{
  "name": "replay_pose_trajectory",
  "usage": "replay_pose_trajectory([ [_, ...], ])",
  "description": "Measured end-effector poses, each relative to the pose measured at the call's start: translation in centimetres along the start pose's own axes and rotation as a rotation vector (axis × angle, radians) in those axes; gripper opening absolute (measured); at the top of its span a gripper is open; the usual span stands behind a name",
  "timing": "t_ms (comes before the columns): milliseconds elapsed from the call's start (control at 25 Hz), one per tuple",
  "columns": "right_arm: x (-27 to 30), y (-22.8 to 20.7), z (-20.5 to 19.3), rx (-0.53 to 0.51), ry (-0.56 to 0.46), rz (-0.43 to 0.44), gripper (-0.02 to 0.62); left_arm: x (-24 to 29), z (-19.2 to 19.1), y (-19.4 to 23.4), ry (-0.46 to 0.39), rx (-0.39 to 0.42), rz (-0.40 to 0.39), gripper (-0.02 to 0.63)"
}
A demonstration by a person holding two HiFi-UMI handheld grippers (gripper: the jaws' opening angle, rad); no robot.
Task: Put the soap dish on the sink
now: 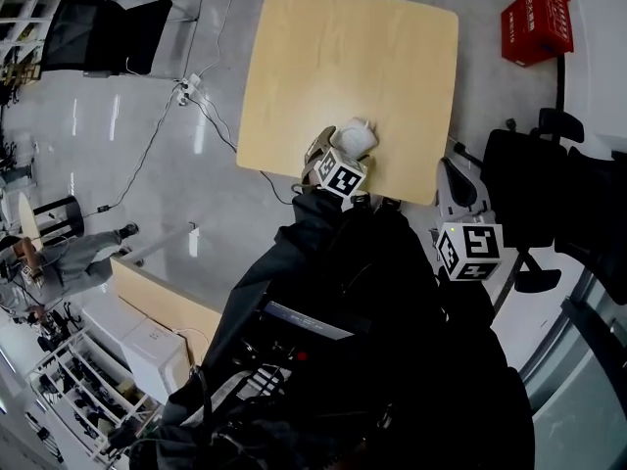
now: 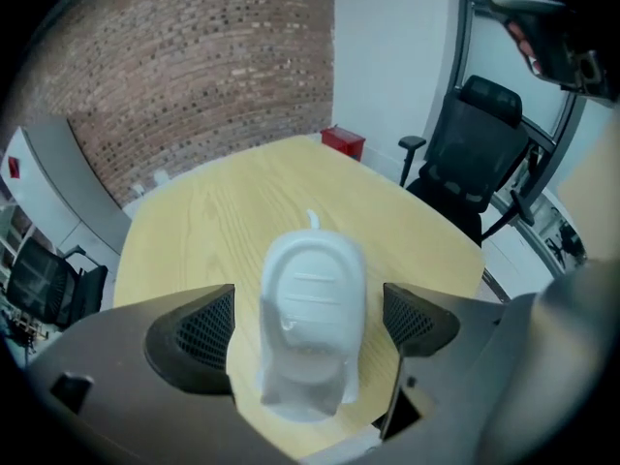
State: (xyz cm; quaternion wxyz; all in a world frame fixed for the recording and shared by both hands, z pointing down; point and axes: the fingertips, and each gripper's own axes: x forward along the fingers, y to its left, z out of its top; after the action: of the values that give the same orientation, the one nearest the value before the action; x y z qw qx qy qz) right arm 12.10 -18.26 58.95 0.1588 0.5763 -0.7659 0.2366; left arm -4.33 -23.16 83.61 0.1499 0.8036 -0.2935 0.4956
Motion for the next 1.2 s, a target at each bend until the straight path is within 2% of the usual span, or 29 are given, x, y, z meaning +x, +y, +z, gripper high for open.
replay_pose_trajectory([
  [80, -0.1, 0.0, 0.5, 0.001, -0.013, 0.004, 0.005, -2.5, 1.4, 0.5, -0.070, -0.027, 0.040, 0.463],
  [360, -0.1, 1.0, 3.5, -0.022, -0.090, 0.027, 0.005, -12.0, 7.3, 3.5, -0.338, -0.215, 0.140, 0.462],
  [600, -0.5, 2.1, 7.9, -0.069, -0.183, 0.051, 0.005, -20.4, 12.3, 6.1, -0.562, -0.275, 0.216, 0.301],
  [800, -1.3, 3.2, 12.2, -0.107, -0.270, 0.067, 0.005, -26.4, 15.6, 7.7, -0.712, -0.266, 0.268, 0.235],
  [1040, -2.5, 4.6, 16.7, -0.164, -0.366, 0.092, 0.005, -31.5, 17.9, 8.4, -0.847, -0.264, 0.314, 0.153],
  [1160, -3.1, 4.6, 18.5, -0.172, -0.415, 0.099, 0.005, -33.2, 19.1, 8.9, -0.898, -0.262, 0.335, 0.086],
  [1200, -3.3, 4.6, 19.0, -0.173, -0.430, 0.100, 0.005, -33.7, 19.6, 9.0, -0.914, -0.259, 0.340, 0.044],
])
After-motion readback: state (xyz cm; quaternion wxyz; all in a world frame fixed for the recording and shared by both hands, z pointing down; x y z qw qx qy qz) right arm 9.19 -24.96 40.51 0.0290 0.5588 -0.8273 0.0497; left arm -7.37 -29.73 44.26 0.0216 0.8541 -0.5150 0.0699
